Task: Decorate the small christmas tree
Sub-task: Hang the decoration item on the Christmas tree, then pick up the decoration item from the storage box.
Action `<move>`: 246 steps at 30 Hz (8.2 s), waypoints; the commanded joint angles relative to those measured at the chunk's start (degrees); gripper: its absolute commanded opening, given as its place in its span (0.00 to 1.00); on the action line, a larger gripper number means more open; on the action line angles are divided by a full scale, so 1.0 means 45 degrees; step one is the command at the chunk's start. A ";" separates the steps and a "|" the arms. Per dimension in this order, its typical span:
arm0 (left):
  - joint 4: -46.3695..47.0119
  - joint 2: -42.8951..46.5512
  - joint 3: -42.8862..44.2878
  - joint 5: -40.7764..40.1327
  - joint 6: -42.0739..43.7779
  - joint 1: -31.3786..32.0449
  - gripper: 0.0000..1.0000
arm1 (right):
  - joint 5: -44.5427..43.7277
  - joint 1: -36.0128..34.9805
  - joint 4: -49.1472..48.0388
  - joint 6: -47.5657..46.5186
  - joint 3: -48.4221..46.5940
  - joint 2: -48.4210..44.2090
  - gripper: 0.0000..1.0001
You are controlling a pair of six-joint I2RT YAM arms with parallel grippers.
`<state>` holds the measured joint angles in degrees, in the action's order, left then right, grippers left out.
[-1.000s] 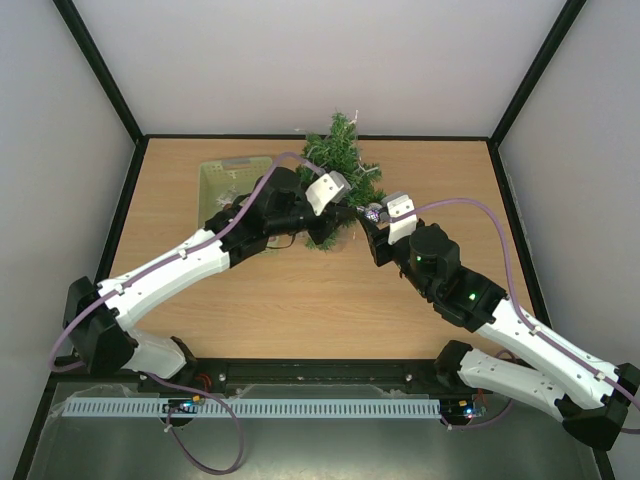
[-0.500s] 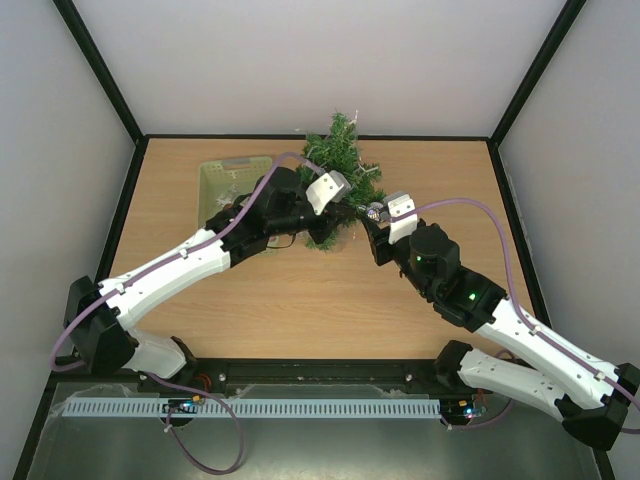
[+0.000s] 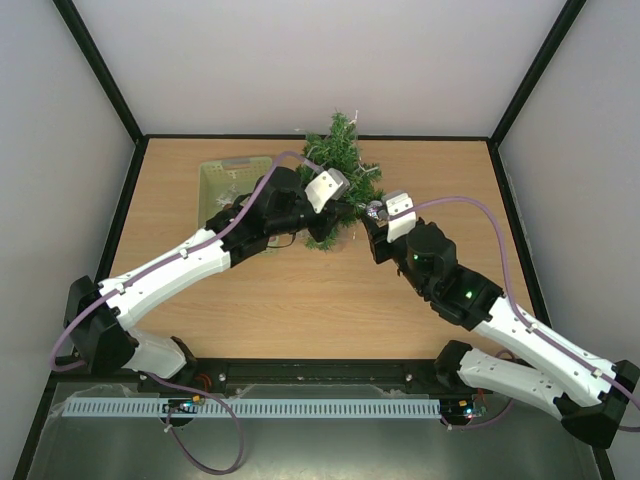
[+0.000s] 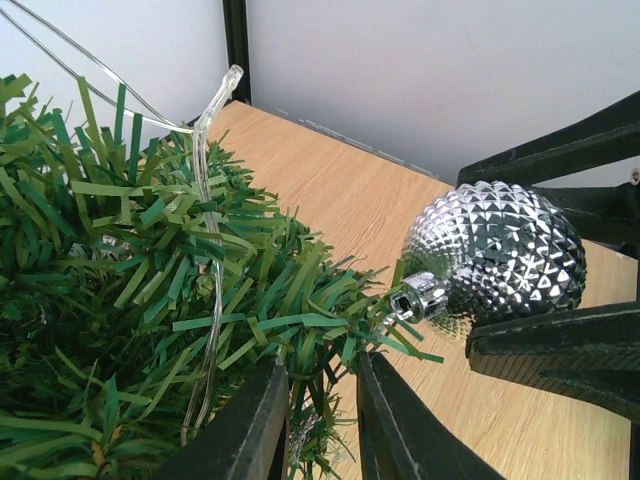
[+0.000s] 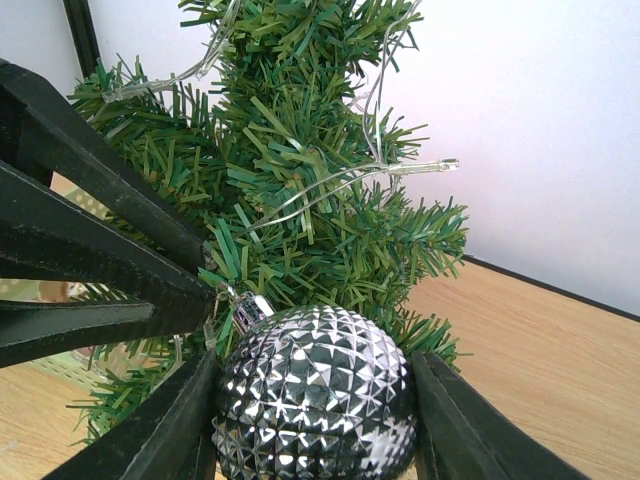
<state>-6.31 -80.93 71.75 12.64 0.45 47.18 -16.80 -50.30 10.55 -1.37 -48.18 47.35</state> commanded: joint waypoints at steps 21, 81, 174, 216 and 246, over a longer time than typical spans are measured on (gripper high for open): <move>0.0405 -0.0297 0.0614 -0.0344 -0.0212 -0.0072 0.24 | -0.0726 0.0050 -0.0659 -0.0341 -0.0363 0.0125 0.32; 0.0710 0.0080 0.0578 -0.0309 -0.0669 -0.0044 0.38 | -0.0018 0.0597 -0.1178 -0.0029 0.0081 0.0419 0.31; -0.2675 0.4462 -0.3512 -0.4121 -0.4735 -0.4457 0.99 | 0.0019 0.0621 0.2831 0.5847 0.1947 -0.3781 0.98; -0.3884 -0.6296 0.0913 -0.2772 -0.2045 -0.9156 0.02 | 0.0833 0.0631 0.1489 0.4115 0.1779 -0.3642 0.98; -0.4242 0.3423 -0.2355 0.0971 0.0208 -0.6469 0.02 | 0.2557 0.0628 0.2559 0.2655 0.0741 -0.4655 0.99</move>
<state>-24.99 -72.10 65.43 11.79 -3.88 14.50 -10.31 -47.62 18.98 13.34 -41.56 27.42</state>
